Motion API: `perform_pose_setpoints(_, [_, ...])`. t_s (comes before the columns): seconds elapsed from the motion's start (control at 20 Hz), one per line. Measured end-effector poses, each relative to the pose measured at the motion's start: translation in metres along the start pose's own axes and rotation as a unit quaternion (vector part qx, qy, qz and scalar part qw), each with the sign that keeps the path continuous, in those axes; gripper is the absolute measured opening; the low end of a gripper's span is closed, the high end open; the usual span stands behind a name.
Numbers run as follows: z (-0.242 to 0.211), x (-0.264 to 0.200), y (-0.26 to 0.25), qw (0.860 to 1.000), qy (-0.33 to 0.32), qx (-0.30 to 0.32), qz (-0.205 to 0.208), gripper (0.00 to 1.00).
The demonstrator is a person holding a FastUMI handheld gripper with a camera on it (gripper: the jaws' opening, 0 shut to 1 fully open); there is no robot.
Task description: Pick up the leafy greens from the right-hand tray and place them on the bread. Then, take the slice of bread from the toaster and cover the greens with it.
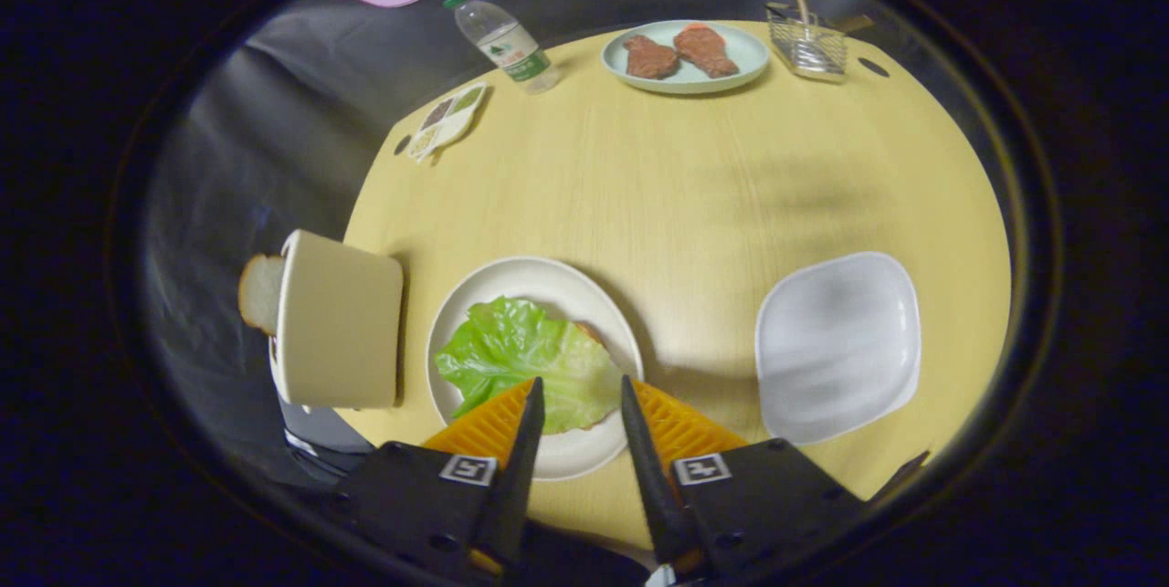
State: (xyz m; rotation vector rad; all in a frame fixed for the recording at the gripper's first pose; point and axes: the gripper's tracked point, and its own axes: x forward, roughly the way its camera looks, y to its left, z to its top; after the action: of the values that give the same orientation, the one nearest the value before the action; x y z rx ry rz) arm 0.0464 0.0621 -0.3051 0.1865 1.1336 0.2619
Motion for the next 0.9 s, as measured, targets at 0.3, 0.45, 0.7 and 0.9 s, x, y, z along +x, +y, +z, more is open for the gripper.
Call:
perform_pose_setpoints(0.3, [0.008, -0.034, 0.022, 0.998, -0.024, 0.053, 0.002, 0.96])
perform_pose_setpoints(0.45, [0.007, -0.046, 0.051, 0.997, -0.023, 0.075, 0.014, 0.96])
perform_pose_setpoints(0.7, [-0.009, -0.058, 0.114, 0.997, 0.014, 0.073, 0.036, 0.95])
perform_pose_setpoints(0.9, [-0.009, -0.065, 0.186, 0.991, 0.039, 0.106, 0.076, 0.95])
